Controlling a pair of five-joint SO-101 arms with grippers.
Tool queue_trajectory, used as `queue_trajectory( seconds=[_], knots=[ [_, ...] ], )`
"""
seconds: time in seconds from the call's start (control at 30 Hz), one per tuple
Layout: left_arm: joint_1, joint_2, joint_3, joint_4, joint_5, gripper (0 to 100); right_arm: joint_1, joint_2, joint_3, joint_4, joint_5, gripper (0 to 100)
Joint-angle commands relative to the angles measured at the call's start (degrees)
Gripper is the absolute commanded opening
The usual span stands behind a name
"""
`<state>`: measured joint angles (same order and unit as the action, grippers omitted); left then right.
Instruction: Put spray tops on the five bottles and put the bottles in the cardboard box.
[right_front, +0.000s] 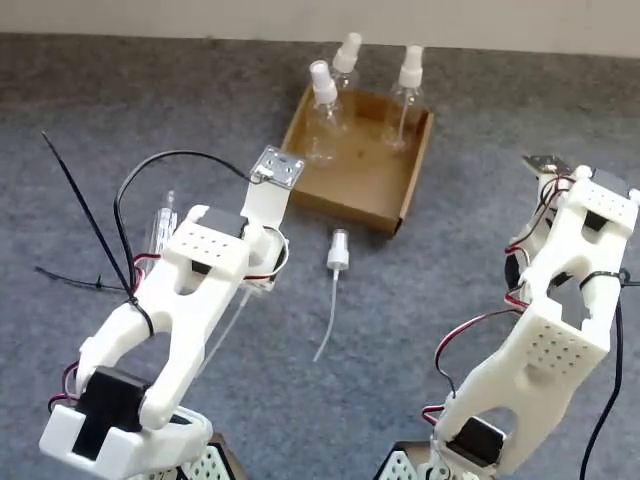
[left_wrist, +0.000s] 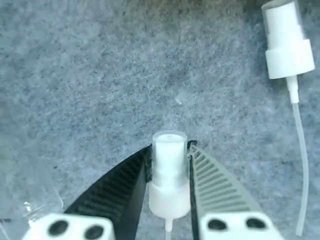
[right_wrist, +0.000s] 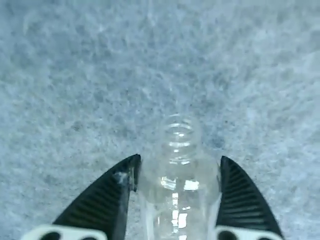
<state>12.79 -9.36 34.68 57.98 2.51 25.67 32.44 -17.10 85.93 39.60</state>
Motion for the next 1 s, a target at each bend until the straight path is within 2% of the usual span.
queue_trajectory(
  seconds=[0.0,0.2,0.3,0.57,0.77,0.97],
  knots=[
    [-0.9,-2.4,-0.1,-0.8,0.3,8,0.6,-1.2,-5.1,0.0,0.4,12.2],
    [-0.9,-2.4,-0.1,-0.8,0.3,8,0.1,-1.2,-13.9,8.2,0.4,0.8],
    [-0.9,-2.4,-0.1,-0.7,0.3,8,-0.8,-1.3,-20.6,13.6,-0.2,0.5],
    [-1.0,-3.0,-0.2,-0.4,0.4,8,-5.7,-4.0,-35.5,15.3,-12.0,0.5],
    [-1.4,-6.0,-0.4,-0.3,0.4,8,-15.2,-20.4,-23.4,15.3,-15.3,0.5],
    [-4.6,-23.3,-0.2,5.7,0.4,8,-25.6,-43.6,-1.9,15.3,-15.5,0.5]
  ],
)
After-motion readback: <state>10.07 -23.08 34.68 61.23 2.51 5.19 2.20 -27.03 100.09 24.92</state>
